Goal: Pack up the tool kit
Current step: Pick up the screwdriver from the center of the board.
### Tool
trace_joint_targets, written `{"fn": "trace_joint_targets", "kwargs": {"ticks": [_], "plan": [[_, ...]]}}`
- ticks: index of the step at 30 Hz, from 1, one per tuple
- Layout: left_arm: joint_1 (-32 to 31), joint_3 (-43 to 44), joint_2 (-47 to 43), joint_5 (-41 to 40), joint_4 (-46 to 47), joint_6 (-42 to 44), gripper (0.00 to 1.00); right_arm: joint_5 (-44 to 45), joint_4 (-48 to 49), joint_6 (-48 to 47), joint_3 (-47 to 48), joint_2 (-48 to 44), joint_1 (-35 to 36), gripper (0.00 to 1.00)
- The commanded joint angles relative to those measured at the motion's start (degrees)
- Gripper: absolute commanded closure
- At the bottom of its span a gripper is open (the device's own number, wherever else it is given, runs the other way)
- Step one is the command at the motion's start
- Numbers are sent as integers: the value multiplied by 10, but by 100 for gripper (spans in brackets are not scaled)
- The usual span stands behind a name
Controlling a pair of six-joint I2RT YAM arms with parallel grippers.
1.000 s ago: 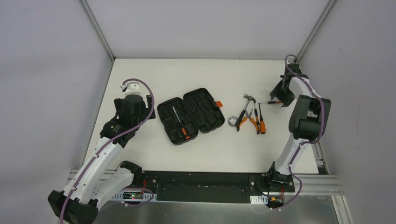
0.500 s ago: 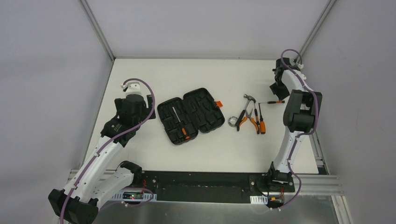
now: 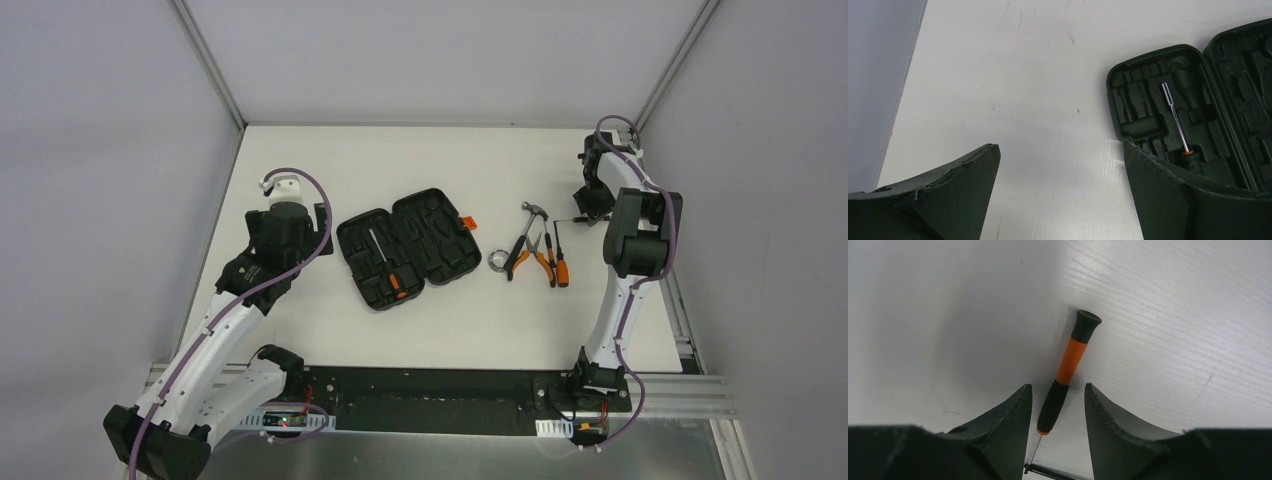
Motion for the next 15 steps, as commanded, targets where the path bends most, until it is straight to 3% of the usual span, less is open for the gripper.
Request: {"fn": "trace_joint_targets", "kwargs": {"ticks": [1, 4, 9, 15], "plan": [[-5, -6, -5, -21, 14, 11, 0, -12, 3, 24, -3, 9, 6, 56], [-4, -8, -6, -23, 14, 12, 0, -12, 10, 24, -7, 7, 6, 61], [-2, -8, -8, -23, 15, 12, 0, -16, 12, 24, -15, -1, 6, 79], [2, -8, -6, -22, 16, 12, 0, -2, 37, 9, -41, -70, 8, 91]]}}
